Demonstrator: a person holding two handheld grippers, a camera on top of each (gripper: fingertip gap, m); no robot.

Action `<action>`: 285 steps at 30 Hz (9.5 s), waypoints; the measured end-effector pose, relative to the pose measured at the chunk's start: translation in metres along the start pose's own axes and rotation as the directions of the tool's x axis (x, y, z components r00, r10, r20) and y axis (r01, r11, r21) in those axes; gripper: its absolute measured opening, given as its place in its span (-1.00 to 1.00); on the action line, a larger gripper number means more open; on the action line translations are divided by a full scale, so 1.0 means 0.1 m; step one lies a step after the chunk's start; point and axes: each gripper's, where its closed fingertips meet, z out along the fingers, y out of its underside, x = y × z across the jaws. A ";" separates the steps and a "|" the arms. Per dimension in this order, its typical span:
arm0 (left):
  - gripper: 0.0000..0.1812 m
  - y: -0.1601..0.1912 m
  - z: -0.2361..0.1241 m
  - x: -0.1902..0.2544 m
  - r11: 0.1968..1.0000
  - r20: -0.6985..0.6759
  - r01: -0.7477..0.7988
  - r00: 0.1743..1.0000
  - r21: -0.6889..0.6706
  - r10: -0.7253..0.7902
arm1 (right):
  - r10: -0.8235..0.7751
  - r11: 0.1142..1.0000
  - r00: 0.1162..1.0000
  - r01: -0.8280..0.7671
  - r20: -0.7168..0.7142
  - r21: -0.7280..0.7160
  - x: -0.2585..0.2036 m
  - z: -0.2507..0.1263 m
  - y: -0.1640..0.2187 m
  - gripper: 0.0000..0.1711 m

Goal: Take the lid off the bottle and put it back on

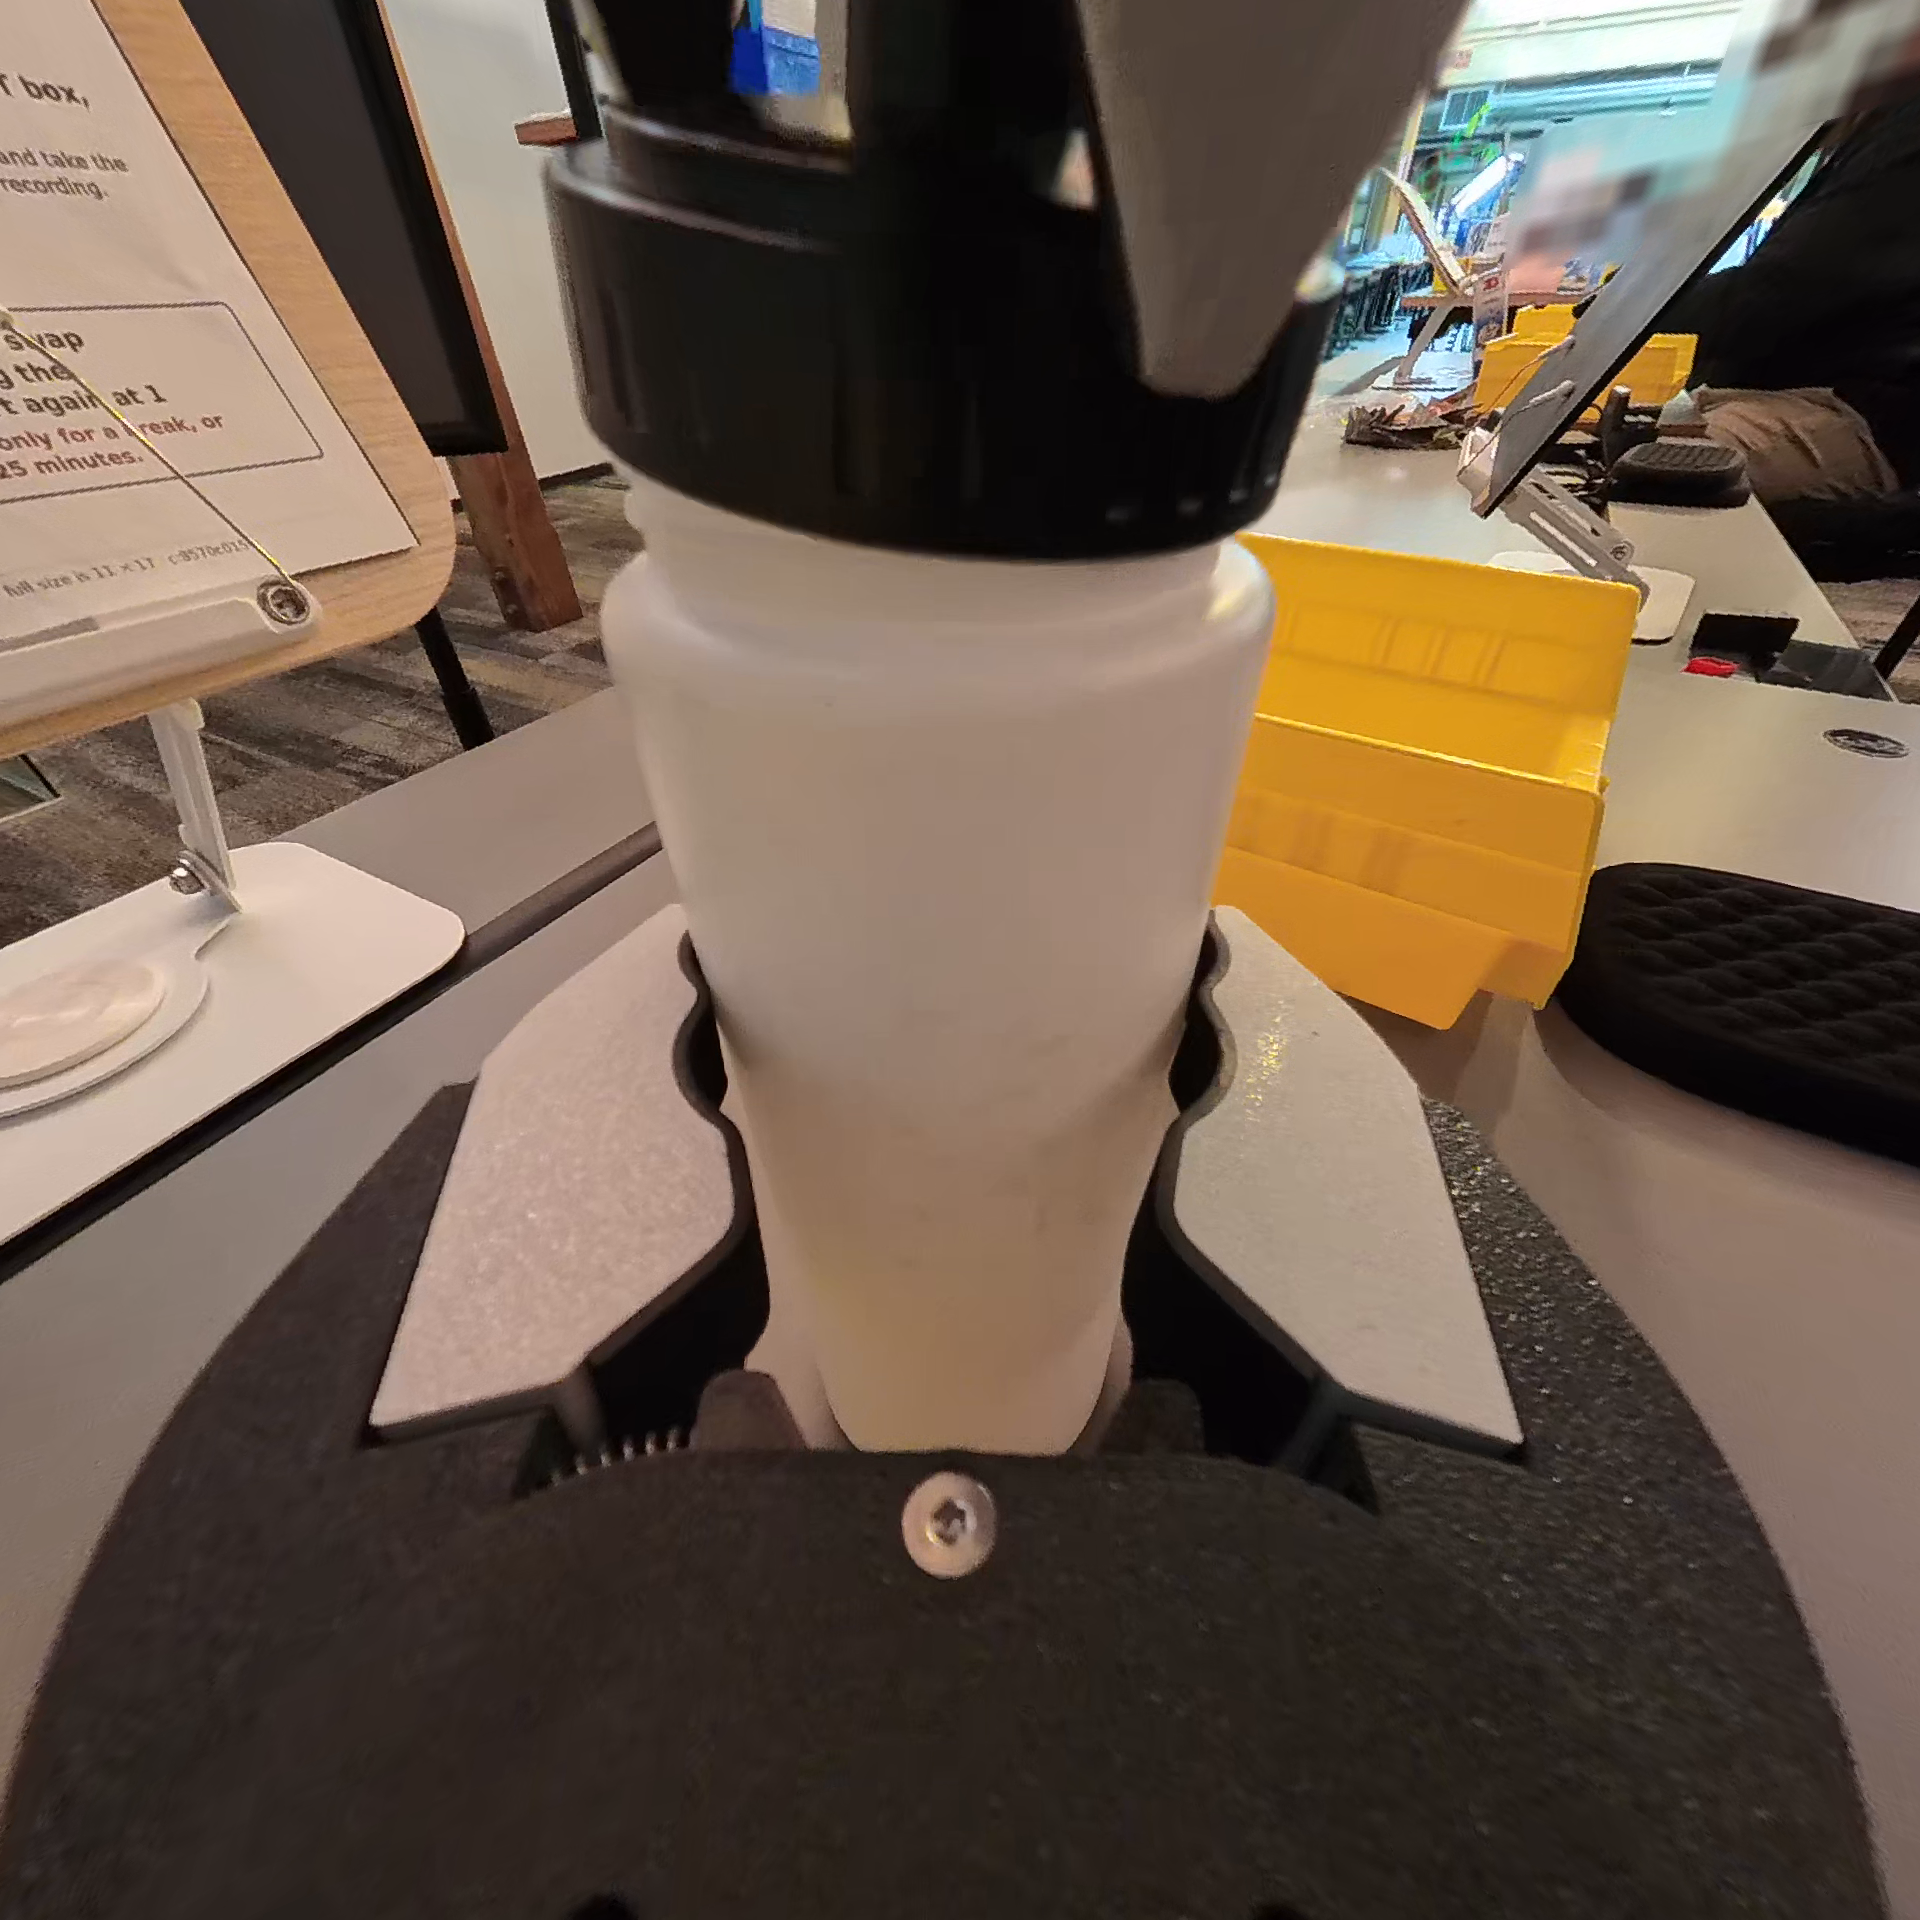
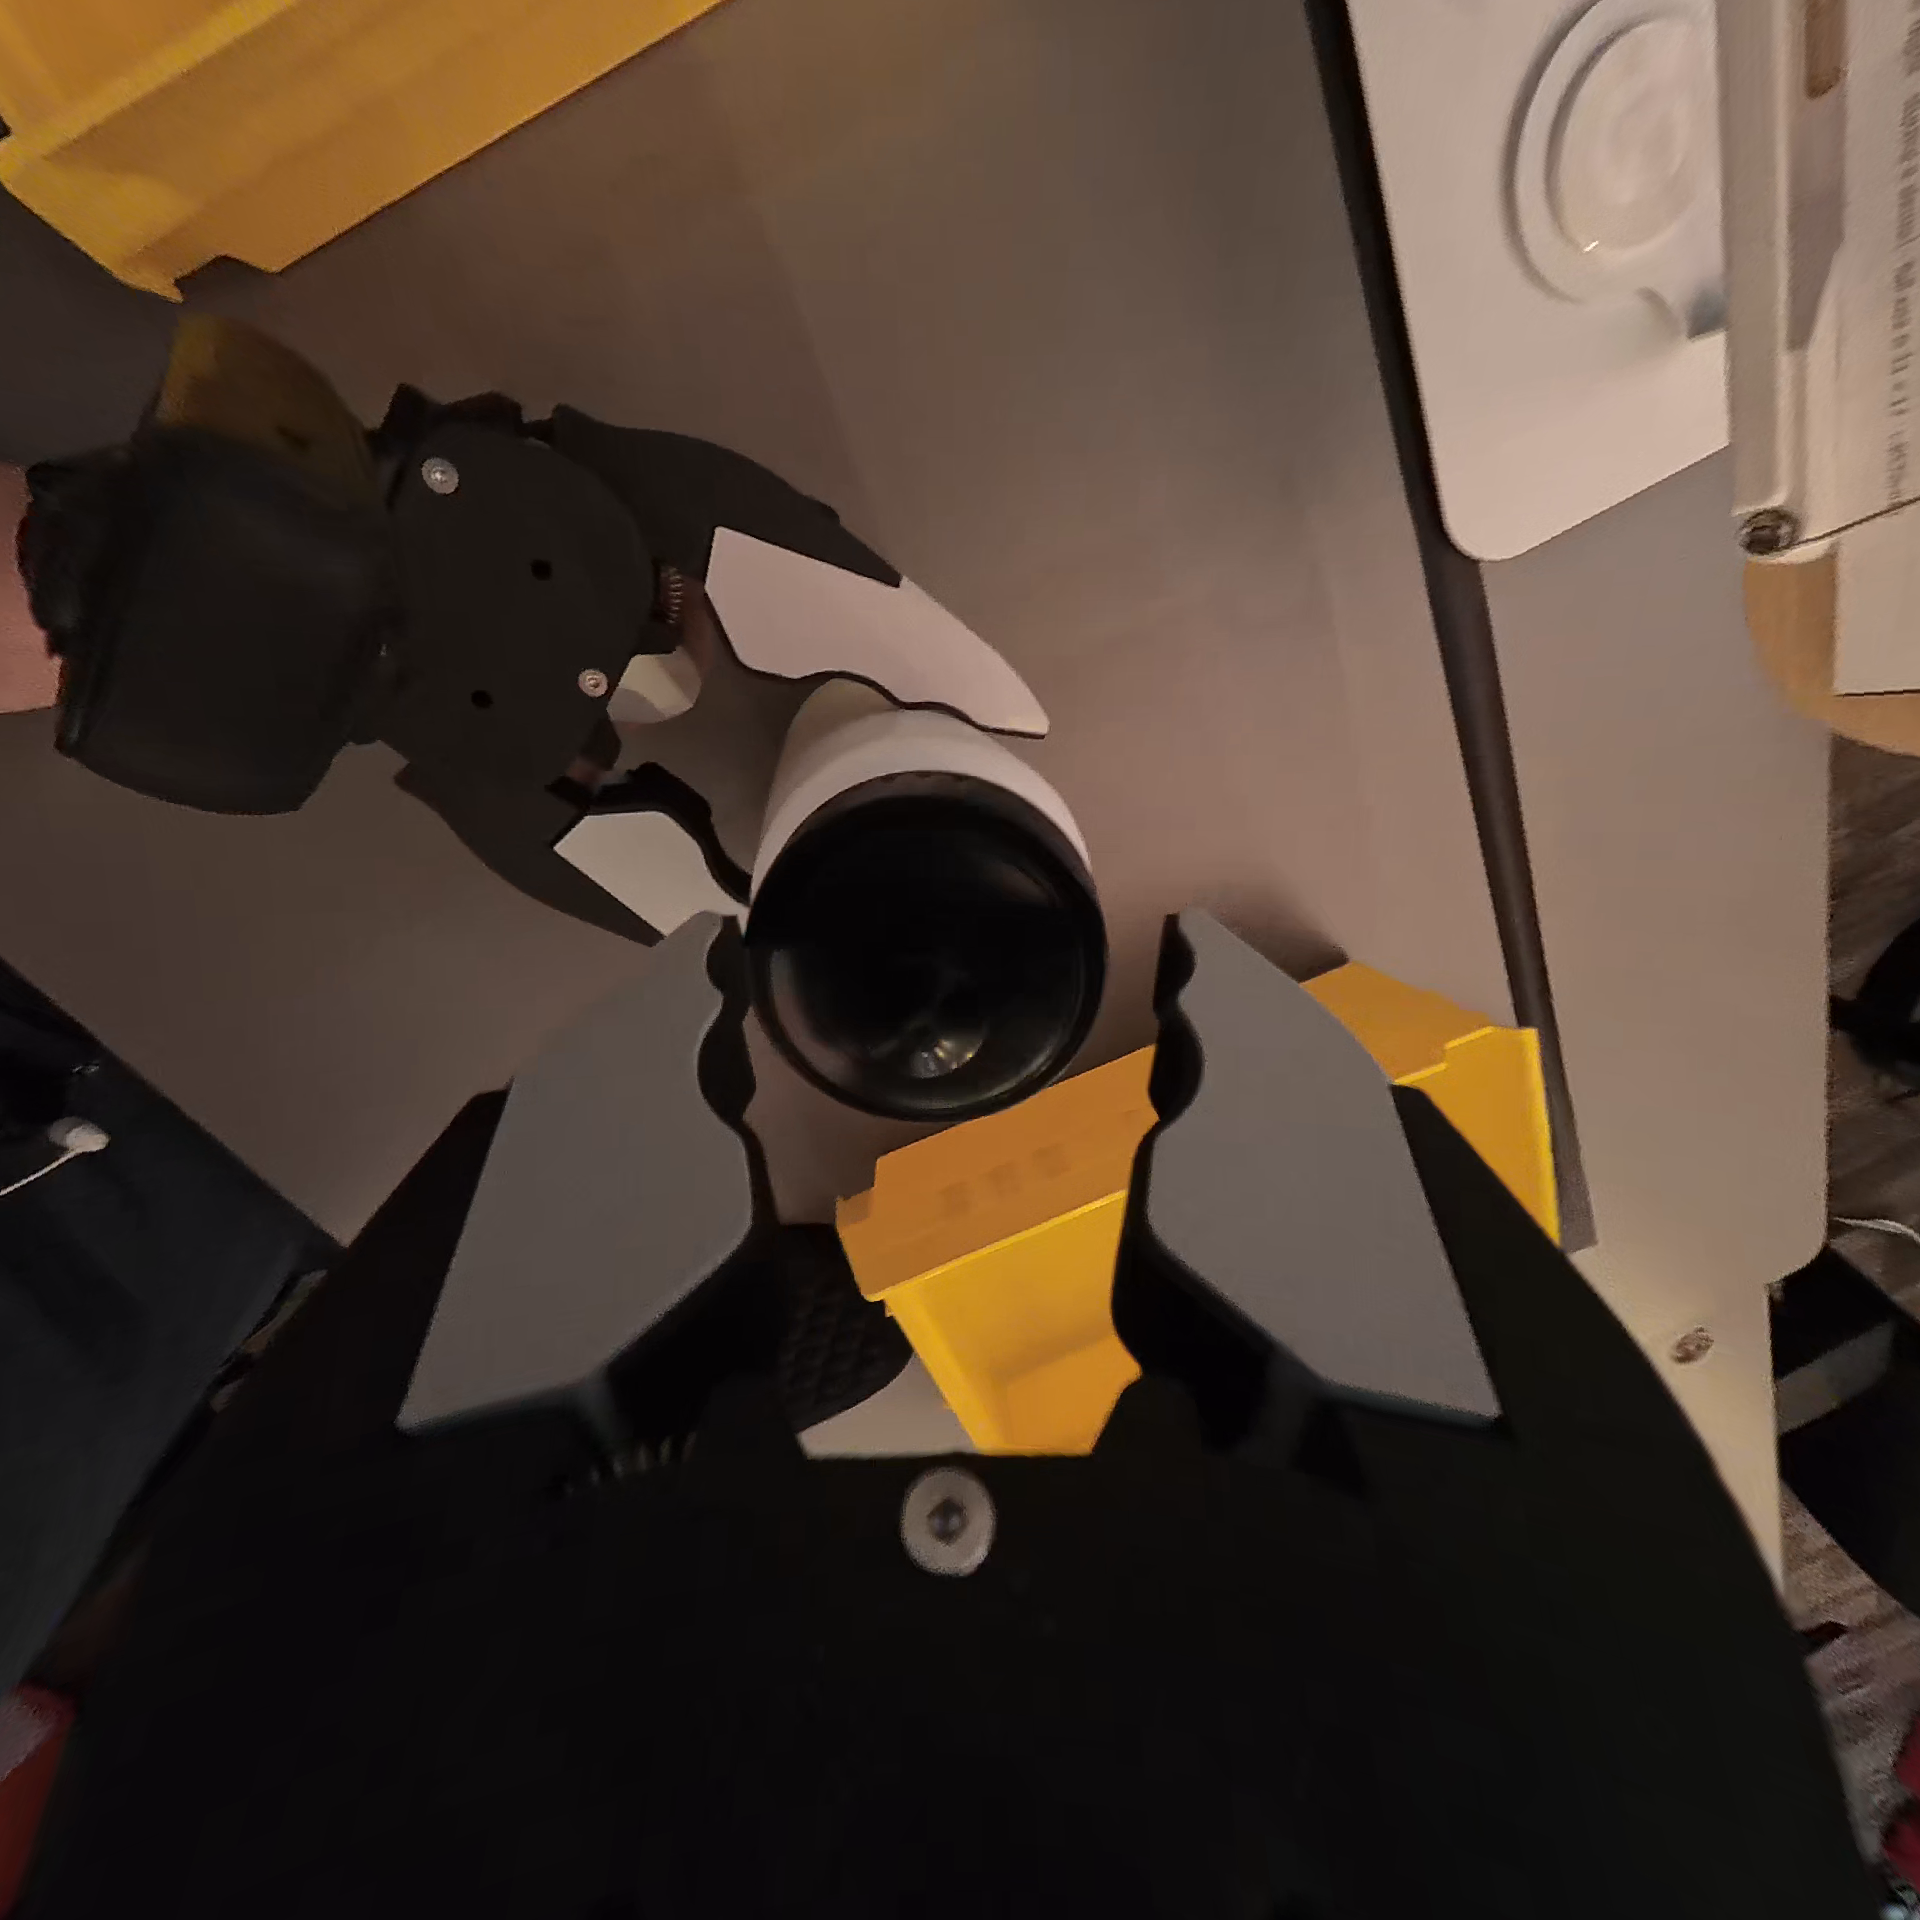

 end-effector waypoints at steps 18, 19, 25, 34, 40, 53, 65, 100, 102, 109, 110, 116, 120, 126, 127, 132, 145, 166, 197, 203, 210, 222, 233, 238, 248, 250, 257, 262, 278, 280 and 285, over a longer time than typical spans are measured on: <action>-0.05 0.01 0.00 0.00 1.000 -0.002 0.002 1.000 -0.017 -0.002 | -0.069 0.992 0.993 0.058 -0.097 -0.109 -0.04 0.06 0.08 -0.12; -0.05 0.00 0.00 0.00 1.000 -0.002 0.002 1.000 -0.018 -0.002 | -0.075 0.993 0.992 0.065 -0.102 -0.103 -0.04 0.06 0.07 -0.13; -0.05 0.01 0.00 0.00 1.000 -0.003 0.003 1.000 -0.020 -0.003 | -0.121 0.987 0.984 0.105 -0.132 -0.126 -0.05 0.09 0.05 -0.15; -0.05 0.01 -0.01 0.01 1.000 -0.024 0.001 1.000 -0.015 -0.001 | -0.066 0.995 0.992 0.074 0.110 -0.073 -0.14 -0.12 0.02 -0.15; -0.05 0.01 -0.01 0.01 1.000 -0.034 0.001 0.999 -0.012 -0.001 | -0.108 0.983 0.980 0.131 0.169 -0.129 -0.04 0.03 0.08 -0.15; -0.05 0.01 -0.01 0.03 1.000 -0.058 0.000 0.998 -0.009 -0.001 | -0.355 0.902 0.907 0.396 0.227 -0.172 -0.10 0.12 0.06 -0.15; -0.05 0.01 0.02 0.02 1.000 -0.002 0.003 1.000 -0.013 -0.003 | -0.146 0.965 0.973 0.179 0.178 -0.190 -0.07 0.12 0.08 -0.15; -0.05 0.02 -0.02 -0.02 0.999 -0.023 0.005 1.000 -0.051 -0.006 | -0.228 0.523 0.961 -0.017 0.159 0.852 -0.07 0.01 -0.03 -0.01; -0.05 0.03 -0.02 -0.02 0.998 -0.026 0.005 1.000 -0.059 -0.007 | -0.237 0.539 0.965 0.034 0.113 0.842 -0.05 0.08 -0.02 -0.17; -0.05 0.04 -0.08 0.15 0.998 -0.182 -0.021 0.983 -0.063 0.009 | -0.351 0.486 0.917 0.005 0.189 0.874 -0.17 0.02 0.07 -0.20; -0.05 0.04 -0.09 0.17 0.997 -0.196 -0.025 0.981 -0.067 0.012 | -0.363 0.483 0.911 0.004 0.196 0.876 -0.19 0.02 0.09 -0.20; -0.05 0.04 -0.05 0.15 0.996 -0.152 -0.027 0.988 -0.081 0.015 | -0.316 0.445 0.919 -0.073 0.233 0.893 -0.17 -0.12 0.04 -0.08; -0.05 0.04 -0.03 0.11 0.995 -0.102 -0.018 0.995 -0.103 0.007 | -0.244 0.520 0.941 -0.078 0.236 0.851 -0.14 -0.04 0.04 -0.08; -0.05 0.05 -0.03 0.07 0.994 -0.083 -0.003 0.997 -0.112 -0.007 | -0.199 0.540 0.963 -0.047 0.182 0.840 -0.11 0.01 0.00 -0.16; -0.05 0.05 -0.04 0.08 0.994 -0.098 -0.005 0.995 -0.105 -0.005 | -0.206 0.537 0.961 -0.046 0.184 0.842 -0.12 0.00 0.00 -0.16; -0.06 0.04 -0.09 0.26 0.997 -0.246 -0.023 0.969 -0.079 0.002 | -0.352 0.477 0.909 -0.030 0.222 0.878 -0.23 -0.04 0.08 -0.16; -0.06 0.04 -0.37 0.83 1.000 -0.623 -0.021 0.782 0.014 0.025 | -0.710 0.330 0.650 -0.031 0.270 0.943 -0.76 -0.20 0.36 -0.17; -0.06 0.04 -0.03 0.15 0.996 -0.152 -0.010 0.988 -0.092 -0.005 | 0.038 0.629 0.999 -0.043 0.025 0.776 -0.03 -0.16 0.10 0.02; -0.06 0.05 -0.26 0.69 0.995 -0.514 -0.060 0.858 -0.075 0.013 | -0.506 0.501 0.839 0.096 0.201 0.860 -0.53 -0.14 0.33 -0.19; -0.06 0.05 -0.23 0.65 0.996 -0.491 -0.055 0.871 -0.069 0.014 | -0.531 0.455 0.812 0.034 0.241 0.890 -0.51 -0.17 0.30 -0.19; -0.06 0.05 -0.19 0.55 0.995 -0.426 -0.074 0.904 -0.072 0.036 | -0.498 0.457 0.838 0.033 0.225 0.889 -0.44 -0.15 0.27 -0.19; -0.05 0.05 -0.15 0.45 0.994 -0.366 -0.055 0.930 -0.092 0.018 | -0.461 0.445 0.872 0.066 0.165 0.893 -0.37 -0.11 0.21 -0.19; -0.06 0.05 -0.04 -0.16 0.994 0.081 0.037 0.996 -0.105 -0.029 | -0.086 0.505 0.984 -0.093 0.157 0.858 0.01 0.04 -0.11 -0.19; -0.06 0.05 -0.05 -0.21 0.993 0.100 0.044 0.994 -0.108 -0.033 | -0.027 0.473 0.988 -0.120 0.151 0.873 0.04 0.04 -0.19 -0.18; -0.05 0.05 -0.07 0.10 0.993 -0.155 -0.011 0.988 -0.115 -0.007 | -0.248 0.391 0.959 -0.032 0.139 0.920 0.04 -0.16 0.09 -0.08; -0.05 0.06 -0.08 0.13 0.993 -0.174 -0.016 0.985 -0.115 -0.005 | -0.329 0.389 0.929 -0.028 0.168 0.921 -0.11 -0.14 0.08 -0.08; -0.05 0.06 -0.07 0.10 0.990 -0.142 -0.016 0.990 -0.139 -0.004 | -0.306 0.438 0.939 -0.009 0.158 0.899 -0.17 0.00 -0.03 -0.14; -0.05 0.06 -0.05 -0.14 0.988 0.050 0.032 0.998 -0.150 -0.025 | -0.109 0.468 0.983 -0.083 0.150 0.880 -0.02 0.04 -0.16 -0.15; -0.06 0.06 -0.08 -0.12 0.993 -0.028 0.024 0.999 -0.119 -0.028 | -0.162 0.308 0.972 -0.115 0.170 0.945 0.11 -0.32 0.01 -0.13; -0.06 0.06 -0.09 -0.03 0.992 -0.090 0.008 0.996 -0.122 -0.019 | -0.214 0.353 0.961 -0.092 0.176 0.931 0.05 -0.19 0.01 -0.12; -0.06 0.06 -0.09 0.03 0.992 -0.129 0.003 0.991 -0.124 -0.020 | -0.289 0.443 0.942 -0.025 0.170 0.896 -0.14 0.04 -0.03 -0.19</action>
